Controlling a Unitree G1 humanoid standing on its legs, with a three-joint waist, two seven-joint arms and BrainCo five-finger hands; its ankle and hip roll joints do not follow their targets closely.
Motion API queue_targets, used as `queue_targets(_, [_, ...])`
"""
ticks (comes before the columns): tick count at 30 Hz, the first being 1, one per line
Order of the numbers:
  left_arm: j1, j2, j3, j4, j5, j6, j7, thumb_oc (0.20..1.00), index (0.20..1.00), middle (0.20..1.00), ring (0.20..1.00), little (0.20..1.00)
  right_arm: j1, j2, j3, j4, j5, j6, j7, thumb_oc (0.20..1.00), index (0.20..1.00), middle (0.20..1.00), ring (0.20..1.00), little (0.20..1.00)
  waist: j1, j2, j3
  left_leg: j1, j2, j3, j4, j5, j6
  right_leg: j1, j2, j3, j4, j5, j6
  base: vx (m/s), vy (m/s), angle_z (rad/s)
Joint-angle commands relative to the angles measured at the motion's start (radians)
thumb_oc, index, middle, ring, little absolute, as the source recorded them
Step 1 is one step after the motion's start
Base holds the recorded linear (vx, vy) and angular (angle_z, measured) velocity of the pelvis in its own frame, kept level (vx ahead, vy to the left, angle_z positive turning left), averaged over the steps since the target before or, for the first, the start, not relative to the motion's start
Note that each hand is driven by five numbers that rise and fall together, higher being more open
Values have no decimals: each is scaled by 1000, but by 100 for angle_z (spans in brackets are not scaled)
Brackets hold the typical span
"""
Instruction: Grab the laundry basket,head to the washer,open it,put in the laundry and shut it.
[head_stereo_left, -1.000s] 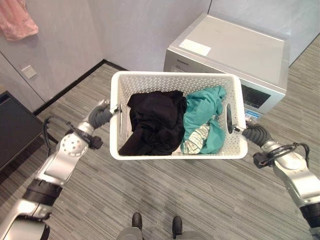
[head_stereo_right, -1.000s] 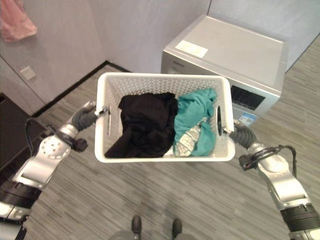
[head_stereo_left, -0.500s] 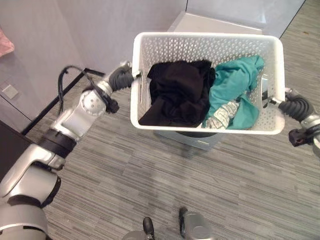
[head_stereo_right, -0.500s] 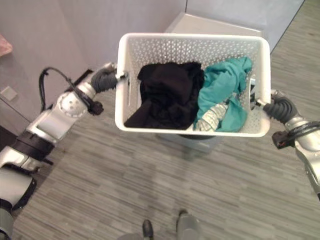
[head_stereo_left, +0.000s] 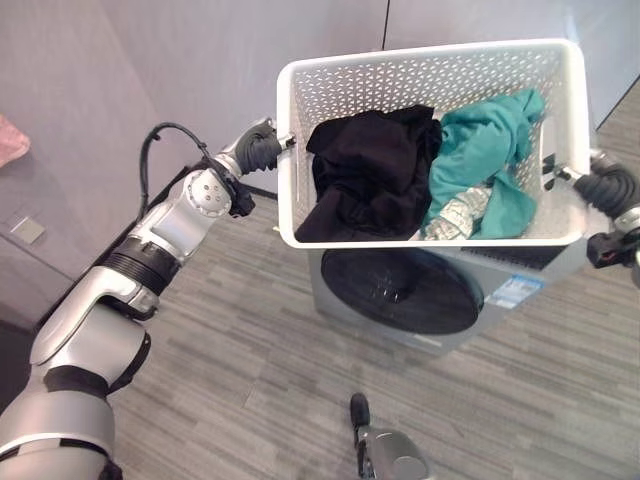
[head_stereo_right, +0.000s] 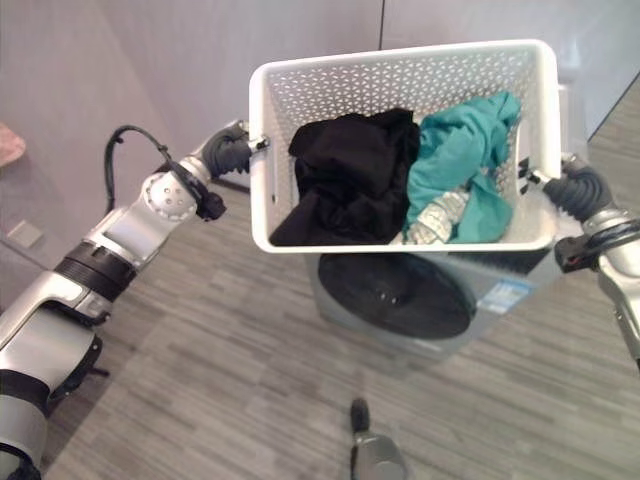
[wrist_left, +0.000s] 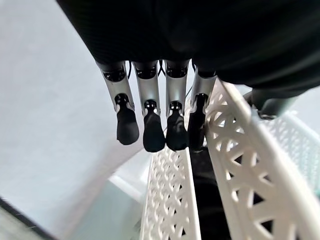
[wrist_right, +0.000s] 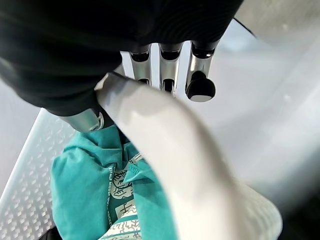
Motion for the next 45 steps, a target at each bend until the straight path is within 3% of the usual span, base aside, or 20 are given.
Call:
queue_targets(1, [-115, 137, 45, 34, -60, -16, 92, 200, 200, 200, 200, 200, -56, -36, -36, 54, 60, -66, -67, 200, 200, 200, 200, 200, 34, -66, -75, -204, 23, -11, 461, 233, 83, 17, -3, 74, -23, -39, 81, 227, -372, -10])
queue_targets(2, [-114, 142, 47, 34, -61, -16, 91, 200, 200, 200, 200, 200, -69, -35, -26, 59, 61, -67, -67, 200, 200, 200, 200, 200, 27, -68, -76, -215, 21, -14, 468, 234, 82, 12, -6, 72, -25, -35, 80, 156, -326, -35])
queue_targets(3, [-120, 157, 45, 27, -72, -12, 98, 200, 200, 200, 200, 200, -100, -24, -2, 71, 65, -68, -80, 200, 200, 200, 200, 200, 54, -80, -57, -267, 28, -49, 580, 274, 87, 38, 6, 82, -27, -49, 59, 70, -167, -50])
queue_targets(5, [-126, 172, 42, 25, -102, -11, 99, 200, 200, 200, 200, 200, -156, -9, 50, 81, 73, -66, -87, 200, 200, 200, 200, 200, 76, -113, -36, -368, 25, -76, 644, 233, 120, 67, -6, 98, -23, -63, 51, 188, -145, -53])
queue_targets(6, [-135, 165, 35, 29, -121, -16, 99, 200, 200, 200, 200, 200, -178, 4, 82, 74, 72, -66, -88, 200, 200, 200, 200, 200, 97, -130, -17, -429, 5, -80, 550, 182, 127, 95, -20, 109, -24, -72, 62, 191, -22, -39])
queue_targets(7, [-136, 166, 34, 30, -121, -17, 99, 200, 200, 200, 200, 200, -180, 5, 83, 74, 72, -66, -88, 200, 200, 200, 200, 200, 96, -136, -19, -428, -1, -77, 542, 189, 129, 93, -27, 110, -24, -71, 63, 233, 91, -27])
queue_targets(8, [-131, 172, 39, 24, -133, -21, 96, 200, 200, 200, 200, 200, -187, 13, 105, 60, 64, -65, -84, 200, 200, 200, 200, 200, 116, -135, -13, -448, -28, -92, 461, 163, 121, 111, -27, 124, -29, -76, 75, 174, 146, -18])
queue_targets(10, [-126, 196, 45, 22, -151, -29, 94, 200, 200, 200, 200, 200, -196, 12, 131, 50, 46, -60, -67, 200, 200, 200, 200, 200, 141, -128, -21, -402, -53, -133, 153, 174, 89, 133, -32, 156, -32, -93, 95, 253, 198, -29])
queue_targets(11, [-123, 202, 46, 21, -153, -38, 96, 200, 200, 200, 200, 200, -200, 10, 136, 54, 29, -61, -68, 200, 200, 200, 200, 200, 149, -130, -19, -406, -58, -148, 101, 196, 78, 142, -38, 161, -29, -97, 97, 211, 144, -57])
queue_targets(12, [-129, 195, 40, 37, -155, -33, 93, 200, 200, 200, 200, 200, -215, 2, 160, 65, 19, -47, -53, 200, 200, 200, 200, 200, 146, -124, -25, -372, -51, -153, 42, 168, 80, 138, -31, 167, -13, -113, 97, 210, 134, -67])
queue_targets(14, [-126, 191, 46, 52, -146, -36, 98, 200, 200, 200, 200, 200, -196, 10, 143, 78, 23, -50, -52, 200, 200, 200, 200, 200, 142, -113, -31, -334, -39, -143, 0, 164, 76, 144, -22, 171, -3, -131, 96, 191, 123, -64])
queue_targets(18, [-84, 204, 56, -17, -130, -41, 74, 200, 200, 200, 200, 200, 51, -30, -37, -42, -6, -30, 0, 200, 200, 200, 200, 200, 130, -120, -59, -271, -48, -125, -61, 151, 79, 166, -40, 167, -5, -136, 102, 217, 146, -19])
queue_targets(19, [-47, 229, 82, -52, -133, -39, 59, 200, 200, 200, 200, 200, 204, -59, -157, -79, -19, -22, 25, 200, 200, 200, 200, 200, 109, -121, -65, -249, -47, -112, -86, 142, 82, 167, -44, 175, -9, -140, 110, 137, 122, -7])
queue_targets(26, [14, 240, 114, -87, -103, -38, 31, 200, 200, 200, 200, 200, 506, -89, -419, -99, -25, -24, 60, 200, 200, 200, 200, 200, 99, -129, -66, -204, -31, -87, -134, 127, 84, 172, -48, 187, -22, -141, 122, 83, 42, -9])
queue_targets(27, [26, 216, 114, -87, -96, -36, 23, 200, 200, 200, 200, 200, 480, -118, -401, -6, -40, -19, 65, 200, 200, 200, 200, 200, 107, -129, -67, -190, -27, -79, -157, 129, 85, 169, -47, 192, -37, -136, 124, 60, -11, -9])
queue_targets(31, [28, 201, 112, -75, -103, -36, 27, 200, 200, 200, 200, 200, 411, -136, -339, 56, -45, -18, 66, 200, 200, 200, 200, 200, 110, -127, -68, -181, -24, -70, -171, 131, 84, 171, -47, 194, -49, -133, 124, 60, -35, -20])
queue_targets(39, [-118, 101, 13, 68, -137, -40, 67, 200, 200, 200, 200, 200, -107, -179, 84, 309, -59, -14, 34, 200, 200, 200, 200, 200, 117, -104, -52, -187, -20, -77, -198, 157, 73, 166, -46, 174, -75, -130, 123, 60, -54, -6])
queue_targets(43, [-147, 94, 5, 76, -151, -47, 83, 200, 200, 200, 200, 200, -194, -165, 173, 321, -61, -15, 33, 200, 200, 200, 200, 200, 116, -97, -44, -200, -18, -82, -211, 170, 69, 156, -47, 157, -76, -130, 122, 9, -39, 6])
queue_targets(44, [-149, 99, 10, 76, -156, -48, 86, 200, 200, 200, 200, 200, -199, -164, 187, 307, -62, -13, 38, 304, 304, 304, 304, 304, 113, -94, -43, -203, -16, -85, -215, 173, 68, 154, -46, 151, -78, -130, 121, -14, -34, 17])
queue_targets(45, [-147, 106, 22, 74, -175, -47, 85, 200, 200, 200, 200, 200, -177, -171, 180, 271, -62, -11, 50, 1000, 1000, 1000, 1000, 1000, 113, -94, -43, -213, -17, -89, -217, 185, 66, 148, -48, 141, -79, -126, 120, 8, -25, 15])
